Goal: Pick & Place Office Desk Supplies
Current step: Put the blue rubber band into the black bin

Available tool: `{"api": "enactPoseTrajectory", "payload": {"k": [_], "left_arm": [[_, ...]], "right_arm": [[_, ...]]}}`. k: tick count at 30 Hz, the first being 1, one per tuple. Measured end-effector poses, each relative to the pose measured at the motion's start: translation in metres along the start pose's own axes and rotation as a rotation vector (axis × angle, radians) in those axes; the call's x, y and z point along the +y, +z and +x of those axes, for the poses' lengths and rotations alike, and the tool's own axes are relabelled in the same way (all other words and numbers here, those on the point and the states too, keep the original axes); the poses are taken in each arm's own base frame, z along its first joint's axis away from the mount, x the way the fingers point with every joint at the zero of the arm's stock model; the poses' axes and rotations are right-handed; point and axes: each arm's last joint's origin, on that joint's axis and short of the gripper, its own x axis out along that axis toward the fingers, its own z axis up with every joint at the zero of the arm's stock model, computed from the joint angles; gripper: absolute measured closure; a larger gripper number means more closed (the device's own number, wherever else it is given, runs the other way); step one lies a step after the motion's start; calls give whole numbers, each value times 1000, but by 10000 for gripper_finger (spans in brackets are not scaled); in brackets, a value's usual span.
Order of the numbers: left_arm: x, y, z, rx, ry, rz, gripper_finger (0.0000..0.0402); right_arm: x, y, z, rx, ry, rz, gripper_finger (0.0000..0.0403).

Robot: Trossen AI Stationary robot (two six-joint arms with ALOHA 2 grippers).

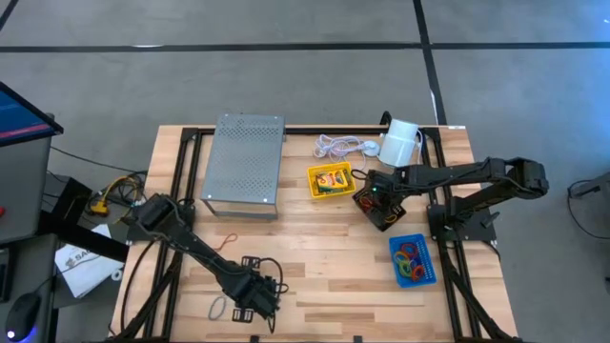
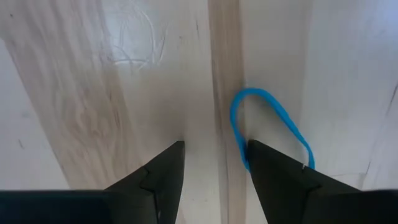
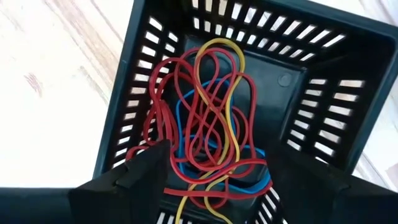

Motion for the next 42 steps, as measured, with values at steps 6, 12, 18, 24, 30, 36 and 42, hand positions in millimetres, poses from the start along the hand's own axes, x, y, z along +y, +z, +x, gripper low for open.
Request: {"api": "enactPoseTrajectory", "payload": {"k": [6,12,18,24,30,36,42], "left_arm": [[2,3,0,-13,-11,-14,236],[1,4,5,-8,-11,-75,293],[-1,5,5,4,-55,-123,392],[-5,2,2,11,-83,-84,400],[-11,-6,-27,-64,-137,14,401],[-1,-12,-62,-245,-7,13,401],[14,-12,-89,-476,217,-43,401]], "right_arm": [[0,0,0,0,0,-17,143],[0,1,0,-8,4,-19,143],[5,3,-7,-51,35,-38,143],[15,8,-35,-158,102,-65,143],[27,7,-76,-289,252,-113,143],[35,-3,-103,-367,356,-152,143],[49,-5,-117,-475,464,-192,143]]}}
